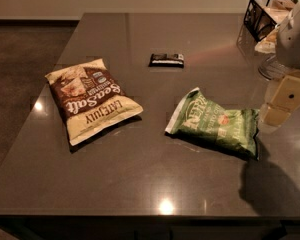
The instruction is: Move rxbar chocolate near brown chip bag
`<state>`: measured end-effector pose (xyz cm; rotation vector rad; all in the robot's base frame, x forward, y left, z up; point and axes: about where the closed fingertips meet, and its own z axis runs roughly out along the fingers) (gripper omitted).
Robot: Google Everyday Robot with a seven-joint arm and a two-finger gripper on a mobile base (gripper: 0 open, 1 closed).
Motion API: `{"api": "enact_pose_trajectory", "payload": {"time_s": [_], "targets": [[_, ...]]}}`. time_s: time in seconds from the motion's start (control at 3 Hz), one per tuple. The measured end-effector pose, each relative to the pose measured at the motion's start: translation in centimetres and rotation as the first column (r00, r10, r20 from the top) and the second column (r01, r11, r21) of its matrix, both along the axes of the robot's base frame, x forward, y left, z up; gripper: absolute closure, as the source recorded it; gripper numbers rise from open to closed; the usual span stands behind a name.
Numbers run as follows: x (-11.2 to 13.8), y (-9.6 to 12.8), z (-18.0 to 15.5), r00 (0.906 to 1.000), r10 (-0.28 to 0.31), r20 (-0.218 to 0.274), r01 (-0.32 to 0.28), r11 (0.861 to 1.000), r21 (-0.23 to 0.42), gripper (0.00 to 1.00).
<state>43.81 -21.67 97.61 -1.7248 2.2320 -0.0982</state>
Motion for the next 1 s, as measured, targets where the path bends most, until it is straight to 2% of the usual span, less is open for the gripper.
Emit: {"api": "enact_pose_trajectory", "payload": {"time_s": [0.33, 0.67, 1.0], "targets": [[0.0, 0.0, 0.0, 1.0000, 0.000, 0.000, 0.000, 1.000, 0.000, 0.00], [1.6, 0.8, 0.1, 0.9994, 0.032, -0.009, -0.032, 0.999, 0.021, 0.00], [5.1, 2.5, 0.1, 0.9964, 0.079, -0.031, -0.077, 0.996, 0.047, 0.00]]}}
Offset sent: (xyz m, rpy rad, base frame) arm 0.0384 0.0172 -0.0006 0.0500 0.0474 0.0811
